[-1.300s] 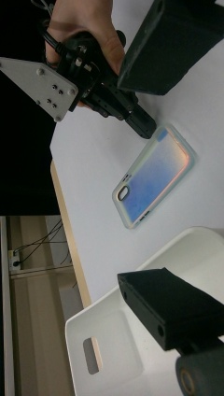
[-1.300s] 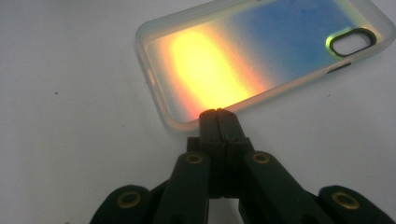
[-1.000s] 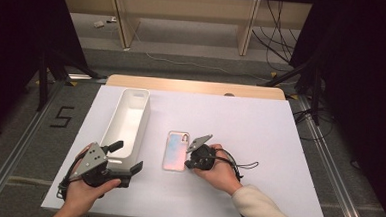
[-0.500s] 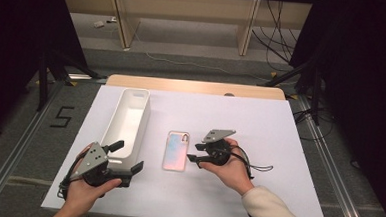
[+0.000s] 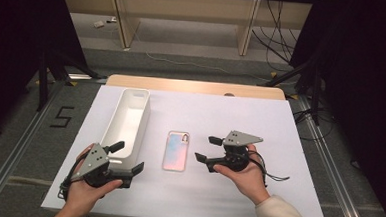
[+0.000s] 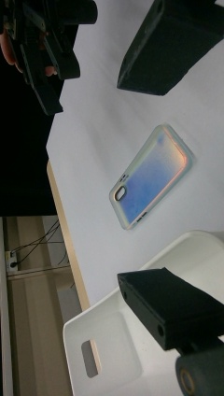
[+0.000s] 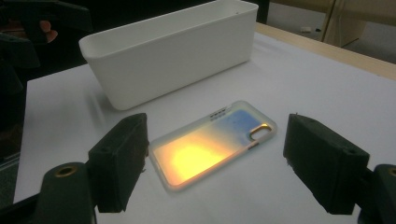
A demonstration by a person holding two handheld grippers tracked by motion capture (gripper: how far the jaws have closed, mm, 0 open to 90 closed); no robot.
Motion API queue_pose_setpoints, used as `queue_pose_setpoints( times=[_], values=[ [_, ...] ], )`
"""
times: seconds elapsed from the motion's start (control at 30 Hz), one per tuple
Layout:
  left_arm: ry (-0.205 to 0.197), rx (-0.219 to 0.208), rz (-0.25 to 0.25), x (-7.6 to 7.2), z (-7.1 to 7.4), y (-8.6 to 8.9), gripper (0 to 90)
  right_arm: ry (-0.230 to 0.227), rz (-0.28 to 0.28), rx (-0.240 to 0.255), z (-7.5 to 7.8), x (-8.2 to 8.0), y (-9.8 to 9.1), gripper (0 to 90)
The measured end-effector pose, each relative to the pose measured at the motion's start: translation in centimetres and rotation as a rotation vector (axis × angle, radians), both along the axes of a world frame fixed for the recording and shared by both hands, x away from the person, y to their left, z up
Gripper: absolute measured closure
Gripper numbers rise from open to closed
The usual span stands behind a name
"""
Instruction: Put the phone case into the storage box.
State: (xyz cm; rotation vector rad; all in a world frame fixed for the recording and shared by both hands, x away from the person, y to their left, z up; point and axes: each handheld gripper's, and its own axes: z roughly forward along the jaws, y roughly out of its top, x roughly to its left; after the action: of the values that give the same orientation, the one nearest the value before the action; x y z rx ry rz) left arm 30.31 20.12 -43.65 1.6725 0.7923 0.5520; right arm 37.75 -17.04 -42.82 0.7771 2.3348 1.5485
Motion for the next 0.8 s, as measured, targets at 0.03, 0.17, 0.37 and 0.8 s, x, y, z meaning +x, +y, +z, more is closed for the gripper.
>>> queue_pose_setpoints(
  times=[0.03, 0.17, 0.37, 0.8],
  values=[
    [0.001, 0.001, 0.002, 0.0, 0.0, 0.0, 6.5, 0.011, -0.002, 0.001, 0.1, -0.2, -0.2, 22.5],
    [0.001, 0.005, 0.000, -0.1, 0.0, 0.1, 6.5, -0.006, -0.017, 0.000, 0.1, -0.8, -1.0, 22.0],
    [0.000, 0.005, -0.006, -0.2, 0.0, 0.1, 6.5, -0.010, 0.000, -0.017, 0.1, -1.4, -1.0, 22.3],
    [0.002, -0.005, -0.012, -0.2, 0.0, 0.0, 6.5, -0.065, 0.042, -0.030, 1.0, -2.2, 0.6, 22.0]
  ],
)
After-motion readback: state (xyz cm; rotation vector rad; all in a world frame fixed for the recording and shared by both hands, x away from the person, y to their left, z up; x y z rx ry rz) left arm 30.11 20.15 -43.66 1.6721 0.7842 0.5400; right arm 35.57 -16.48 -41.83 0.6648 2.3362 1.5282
